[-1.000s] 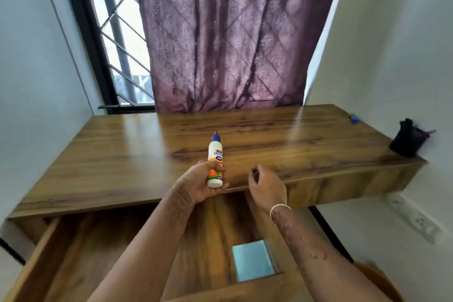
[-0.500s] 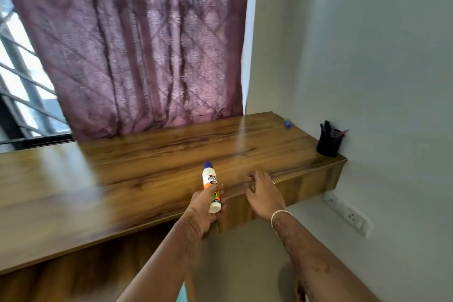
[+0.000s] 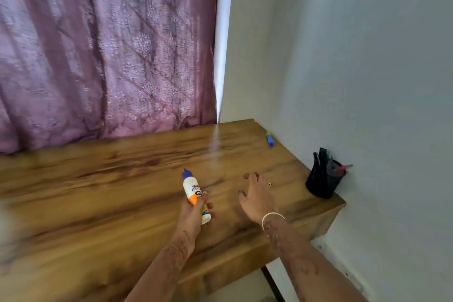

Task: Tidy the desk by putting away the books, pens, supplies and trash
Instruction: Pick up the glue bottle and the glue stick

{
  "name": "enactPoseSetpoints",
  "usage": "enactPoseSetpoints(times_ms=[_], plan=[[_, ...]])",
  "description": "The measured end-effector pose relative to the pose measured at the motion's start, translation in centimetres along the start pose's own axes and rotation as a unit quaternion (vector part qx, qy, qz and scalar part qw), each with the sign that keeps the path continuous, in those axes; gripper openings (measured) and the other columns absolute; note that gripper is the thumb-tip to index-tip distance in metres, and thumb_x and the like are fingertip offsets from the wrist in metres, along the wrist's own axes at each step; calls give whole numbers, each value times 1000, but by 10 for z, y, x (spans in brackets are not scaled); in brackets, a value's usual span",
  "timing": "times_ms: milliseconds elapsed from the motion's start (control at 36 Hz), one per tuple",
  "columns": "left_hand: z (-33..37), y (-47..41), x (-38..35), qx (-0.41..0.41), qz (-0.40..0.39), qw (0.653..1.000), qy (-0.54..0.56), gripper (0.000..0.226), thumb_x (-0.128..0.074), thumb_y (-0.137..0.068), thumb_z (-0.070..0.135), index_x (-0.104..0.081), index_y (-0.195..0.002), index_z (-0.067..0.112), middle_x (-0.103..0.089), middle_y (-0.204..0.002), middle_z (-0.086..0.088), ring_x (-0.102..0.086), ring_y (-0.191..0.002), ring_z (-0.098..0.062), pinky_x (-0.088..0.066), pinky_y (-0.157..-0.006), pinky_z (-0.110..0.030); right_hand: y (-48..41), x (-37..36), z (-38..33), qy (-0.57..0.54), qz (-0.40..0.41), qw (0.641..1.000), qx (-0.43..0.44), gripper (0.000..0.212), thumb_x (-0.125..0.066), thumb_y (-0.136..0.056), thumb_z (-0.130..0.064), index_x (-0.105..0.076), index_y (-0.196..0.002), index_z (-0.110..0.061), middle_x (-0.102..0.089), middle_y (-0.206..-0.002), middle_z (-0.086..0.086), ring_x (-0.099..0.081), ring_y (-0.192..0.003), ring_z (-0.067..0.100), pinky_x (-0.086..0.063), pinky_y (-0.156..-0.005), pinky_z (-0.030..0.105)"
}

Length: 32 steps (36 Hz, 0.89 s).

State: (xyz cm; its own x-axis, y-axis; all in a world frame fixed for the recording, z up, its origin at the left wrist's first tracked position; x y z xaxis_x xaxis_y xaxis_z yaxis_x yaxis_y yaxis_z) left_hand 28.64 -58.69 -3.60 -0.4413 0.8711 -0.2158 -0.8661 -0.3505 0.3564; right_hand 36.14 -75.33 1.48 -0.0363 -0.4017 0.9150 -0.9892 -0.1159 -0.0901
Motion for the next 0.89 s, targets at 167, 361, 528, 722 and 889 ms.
enactPoseSetpoints(times_ms=[167,361,528,722,889], plan=[[10,-70,-35,-29,16,999,-17,21,-59,-96,22,-48,-105,7,-63,-85,-13,-60,-63,-22,-51,-43,-22,-105,1,32,26,0,999,-36,47,-59,-90,-31,-45,-133,-17,-40,-137,6,-46,-124,28,-42,-103,40],[9,-136,-68,-53,35,996,-56,27,-66,-91,32,-51,-98,11,-62,-85,-10,-63,-70,-24,-60,-70,-44,-188,-4,62,51,-3,997,-55,47,-58,-87,-25,-44,-131,-10,-35,-140,13,-45,-121,33,-40,-100,39],[11,-172,-99,-76,25,995,-65,33,-67,-89,32,-52,-105,7,-62,-81,-12,-58,-61,-22,-56,-54,-36,-228,-23,94,36,-19,995,-94,61,-52,-90,-25,-30,-146,-14,-19,-152,18,-40,-128,38,-36,-105,41],[9,-185,-108,-95,48,990,-93,31,-69,-87,33,-53,-100,10,-64,-92,-24,-59,-61,-21,-51,-48,-29,-259,-37,123,41,-1,994,-105,61,-46,-96,-37,-23,-151,-25,-22,-151,20,-34,-133,38,-32,-109,43],[11,-184,-107,-113,63,986,-103,29,-70,-86,32,-53,-99,12,-65,-88,-20,-59,-55,-17,-55,-48,-31,-275,-41,132,47,34,994,-93,56,-43,-97,-39,-30,-150,-22,-33,-147,19,-33,-133,35,-29,-110,42]])
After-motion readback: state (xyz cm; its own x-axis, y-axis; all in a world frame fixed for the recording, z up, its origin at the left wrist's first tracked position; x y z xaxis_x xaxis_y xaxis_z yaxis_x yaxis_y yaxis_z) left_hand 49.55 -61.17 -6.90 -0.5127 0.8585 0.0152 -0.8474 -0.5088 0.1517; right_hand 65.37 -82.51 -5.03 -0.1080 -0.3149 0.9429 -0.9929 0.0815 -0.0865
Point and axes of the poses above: each hand's wrist, its own y-axis away from the middle knuckle, its own x-axis out of the back of the hand, z = x × y, the point moved 7 cm from there along -y, towards the middle knuckle
